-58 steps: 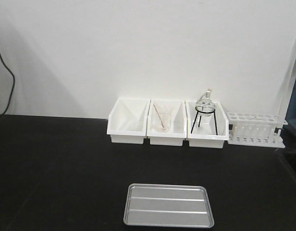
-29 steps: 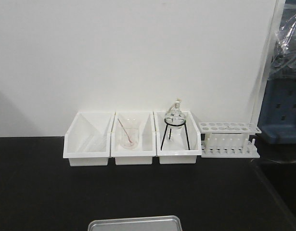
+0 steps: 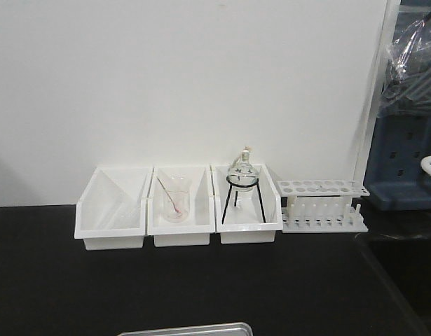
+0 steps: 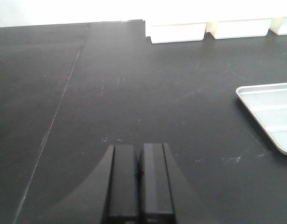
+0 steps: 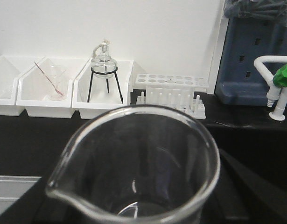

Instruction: Move beaker to silver tray on left bench

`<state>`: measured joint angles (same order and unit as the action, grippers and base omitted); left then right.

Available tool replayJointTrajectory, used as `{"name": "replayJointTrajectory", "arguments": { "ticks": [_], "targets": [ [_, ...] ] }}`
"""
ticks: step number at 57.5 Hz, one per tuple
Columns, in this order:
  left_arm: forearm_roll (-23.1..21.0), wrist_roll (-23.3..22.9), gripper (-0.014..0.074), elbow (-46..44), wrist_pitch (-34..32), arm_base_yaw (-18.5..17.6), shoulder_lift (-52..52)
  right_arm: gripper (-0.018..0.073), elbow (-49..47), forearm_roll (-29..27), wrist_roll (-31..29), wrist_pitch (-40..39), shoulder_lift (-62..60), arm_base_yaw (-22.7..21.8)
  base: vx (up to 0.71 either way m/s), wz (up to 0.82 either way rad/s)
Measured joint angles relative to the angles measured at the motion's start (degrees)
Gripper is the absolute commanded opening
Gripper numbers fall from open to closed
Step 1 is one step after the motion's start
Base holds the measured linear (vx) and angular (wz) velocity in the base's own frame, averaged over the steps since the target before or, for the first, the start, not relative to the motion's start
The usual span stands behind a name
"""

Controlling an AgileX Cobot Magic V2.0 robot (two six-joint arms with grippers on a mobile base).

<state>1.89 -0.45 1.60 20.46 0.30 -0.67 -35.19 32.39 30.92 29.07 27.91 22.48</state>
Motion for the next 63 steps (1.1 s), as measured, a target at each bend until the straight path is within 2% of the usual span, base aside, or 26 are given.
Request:
{"name": "replayJointTrajectory", "arguments": {
  "ticks": [20,29,36,51,63],
  "targets": [
    [0.0,0.0,0.0001,0.0,0.0,0.0,0.0,-0.0008,0.0,1.5,0.0,-0.5,0.2,0.0,0.00,0.00],
    [0.0,0.0,0.0001,0.0,0.0,0.0,0.0,-0.0004,0.0,3.7,0.0,-6.3,5.5,0.0,0.00,0.00],
    [0.0,0.0,0.0001,0.0,0.0,0.0,0.0,-0.0004,0.0,3.7,0.0,-18.2,14.2,0.0,0.00,0.00],
    [0.0,0.0,0.0001,0.0,0.0,0.0,0.0,-0.0004,3.8,5.1,0.1,-53.7,39.0,0.0,0.00,0.00],
    [0.0,0.0,0.0001,0.0,0.0,0.0,0.0,-0.0004,4.0,5.3,0.0,-69.0,57.5,0.0,0.00,0.00]
  ]
}}
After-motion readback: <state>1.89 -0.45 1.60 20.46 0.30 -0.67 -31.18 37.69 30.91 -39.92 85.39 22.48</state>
